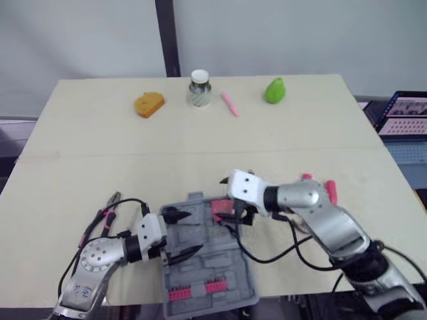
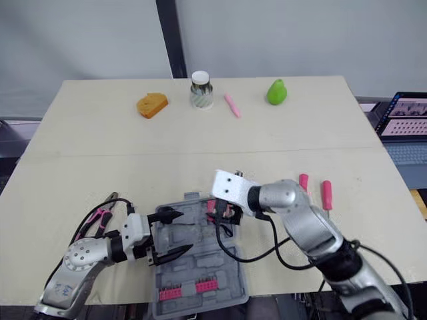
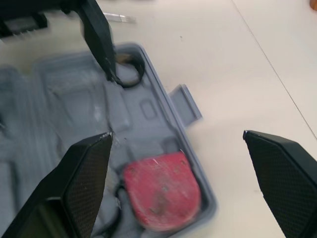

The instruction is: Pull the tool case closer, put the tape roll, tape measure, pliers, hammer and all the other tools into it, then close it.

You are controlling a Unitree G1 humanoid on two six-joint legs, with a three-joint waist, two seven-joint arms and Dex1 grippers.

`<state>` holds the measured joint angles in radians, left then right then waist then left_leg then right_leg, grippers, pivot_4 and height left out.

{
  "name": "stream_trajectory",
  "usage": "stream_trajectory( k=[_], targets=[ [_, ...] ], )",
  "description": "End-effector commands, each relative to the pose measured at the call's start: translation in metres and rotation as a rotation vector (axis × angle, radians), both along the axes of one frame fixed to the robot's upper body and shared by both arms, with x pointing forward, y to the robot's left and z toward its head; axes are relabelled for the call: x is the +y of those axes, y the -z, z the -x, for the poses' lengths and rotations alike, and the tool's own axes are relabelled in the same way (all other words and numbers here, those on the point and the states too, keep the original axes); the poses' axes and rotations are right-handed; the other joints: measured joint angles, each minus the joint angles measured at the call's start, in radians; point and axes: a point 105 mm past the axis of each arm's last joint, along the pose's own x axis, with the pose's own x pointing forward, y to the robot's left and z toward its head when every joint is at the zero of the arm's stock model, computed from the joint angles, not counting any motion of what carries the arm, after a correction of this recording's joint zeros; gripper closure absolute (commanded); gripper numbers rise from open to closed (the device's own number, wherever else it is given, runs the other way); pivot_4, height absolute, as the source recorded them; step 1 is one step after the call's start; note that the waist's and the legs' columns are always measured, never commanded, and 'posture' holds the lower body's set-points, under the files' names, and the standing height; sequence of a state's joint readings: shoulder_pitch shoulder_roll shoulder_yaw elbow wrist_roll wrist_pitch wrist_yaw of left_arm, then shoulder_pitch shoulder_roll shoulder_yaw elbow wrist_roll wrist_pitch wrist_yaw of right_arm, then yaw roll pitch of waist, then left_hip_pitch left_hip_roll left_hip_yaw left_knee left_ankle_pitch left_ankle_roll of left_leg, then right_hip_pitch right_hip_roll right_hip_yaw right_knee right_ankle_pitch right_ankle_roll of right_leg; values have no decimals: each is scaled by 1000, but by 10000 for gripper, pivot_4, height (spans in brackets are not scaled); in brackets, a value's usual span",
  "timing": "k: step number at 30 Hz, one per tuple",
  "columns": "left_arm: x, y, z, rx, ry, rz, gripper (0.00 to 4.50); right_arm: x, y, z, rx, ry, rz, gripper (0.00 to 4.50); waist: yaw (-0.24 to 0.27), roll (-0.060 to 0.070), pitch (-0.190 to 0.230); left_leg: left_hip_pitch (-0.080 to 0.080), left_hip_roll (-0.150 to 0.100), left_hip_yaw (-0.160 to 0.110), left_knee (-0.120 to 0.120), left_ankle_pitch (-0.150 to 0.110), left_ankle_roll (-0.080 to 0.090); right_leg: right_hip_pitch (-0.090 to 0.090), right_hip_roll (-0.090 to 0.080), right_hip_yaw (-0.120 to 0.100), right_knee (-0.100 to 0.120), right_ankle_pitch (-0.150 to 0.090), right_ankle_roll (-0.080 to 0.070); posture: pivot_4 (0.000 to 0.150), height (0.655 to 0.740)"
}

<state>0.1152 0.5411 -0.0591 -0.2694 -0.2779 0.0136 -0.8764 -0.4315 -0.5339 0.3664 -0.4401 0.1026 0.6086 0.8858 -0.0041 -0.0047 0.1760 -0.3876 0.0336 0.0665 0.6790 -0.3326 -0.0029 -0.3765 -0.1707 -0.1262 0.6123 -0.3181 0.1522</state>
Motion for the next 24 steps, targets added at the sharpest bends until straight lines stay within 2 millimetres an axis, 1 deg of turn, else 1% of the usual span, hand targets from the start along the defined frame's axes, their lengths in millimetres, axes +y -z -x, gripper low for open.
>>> stream_trajectory(
  k=[1, 3, 5, 7, 9, 18, 24],
  targets=[
    [-3, -9, 2, -31, 18, 20, 0, -7, -4, 0, 28, -10, -99, 379, 1, 0, 0, 0, 0, 0, 0, 0, 0, 0, 0, 0, 0, 0, 0, 1500, 7400],
    [-2, -10, 1, -30, 18, 20, 0, -9, -3, -6, 35, 21, -145, 5461, 2, 0, 0, 0, 0, 0, 0, 0, 0, 0, 0, 0, 0, 0, 0, 1500, 7400],
    [-2, -10, 2, -30, 20, 21, 0, -12, 3, -12, 25, 37, -144, 12801, 2, 0, 0, 0, 0, 0, 0, 0, 0, 0, 0, 0, 0, 0, 0, 1500, 7400],
    [-1, -11, 1, -31, 19, 21, 0, -14, 7, -16, 19, 49, -142, 22603, 2, 0, 0, 0, 0, 0, 0, 0, 0, 0, 0, 0, 0, 0, 0, 1500, 7400],
    [-2, -11, 1, -34, 20, 19, 0, -16, 16, -18, 26, 60, -128, 32583, 4, 0, 0, 0, 0, 0, 0, 0, 0, 0, 0, 0, 0, 0, 0, 1500, 7400],
    [-3, -11, 1, -36, 20, 15, 0, -16, 37, -21, 63, 62, -67, 32583, 3, 0, 0, 0, 0, 0, 1, 0, 0, 0, 0, 0, 0, 0, 0, 1500, 7400],
    [-6, -11, 1, -35, 22, 20, 0, -14, 48, -24, 94, 62, -29, 32583, 3, 0, 0, 0, 0, 0, 1, 0, 0, 0, 0, 0, 0, 0, 0, 1500, 7400]
  ],
)
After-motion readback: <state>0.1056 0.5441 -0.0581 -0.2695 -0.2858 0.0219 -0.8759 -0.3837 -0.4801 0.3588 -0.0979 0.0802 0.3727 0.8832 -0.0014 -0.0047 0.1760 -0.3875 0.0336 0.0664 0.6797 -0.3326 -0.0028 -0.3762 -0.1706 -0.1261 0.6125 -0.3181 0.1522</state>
